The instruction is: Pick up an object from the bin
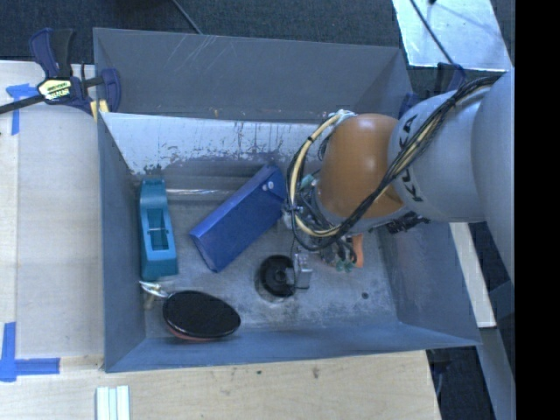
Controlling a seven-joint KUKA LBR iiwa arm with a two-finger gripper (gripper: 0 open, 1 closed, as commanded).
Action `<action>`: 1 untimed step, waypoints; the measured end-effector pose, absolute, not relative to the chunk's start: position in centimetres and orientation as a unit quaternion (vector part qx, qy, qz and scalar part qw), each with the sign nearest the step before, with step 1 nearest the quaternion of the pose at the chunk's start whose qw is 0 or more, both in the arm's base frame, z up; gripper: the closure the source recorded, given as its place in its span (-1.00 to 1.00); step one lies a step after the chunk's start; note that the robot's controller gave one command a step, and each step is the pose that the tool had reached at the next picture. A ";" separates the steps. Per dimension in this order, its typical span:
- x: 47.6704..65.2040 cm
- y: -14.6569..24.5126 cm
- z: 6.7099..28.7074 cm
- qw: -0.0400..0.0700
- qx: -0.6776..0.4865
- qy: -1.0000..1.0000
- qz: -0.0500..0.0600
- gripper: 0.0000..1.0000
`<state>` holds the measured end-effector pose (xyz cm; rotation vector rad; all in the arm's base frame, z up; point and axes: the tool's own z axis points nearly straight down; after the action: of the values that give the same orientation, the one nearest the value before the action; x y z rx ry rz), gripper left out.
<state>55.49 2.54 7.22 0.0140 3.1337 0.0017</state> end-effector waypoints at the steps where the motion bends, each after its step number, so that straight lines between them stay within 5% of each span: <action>1: 55.3 2.5 7.4 -0.001 0.004 1.000 0.000 1.00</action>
Offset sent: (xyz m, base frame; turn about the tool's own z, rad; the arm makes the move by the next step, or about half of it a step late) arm 0.0000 0.0000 0.0000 0.0000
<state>55.35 2.55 7.36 0.0124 3.1440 0.0013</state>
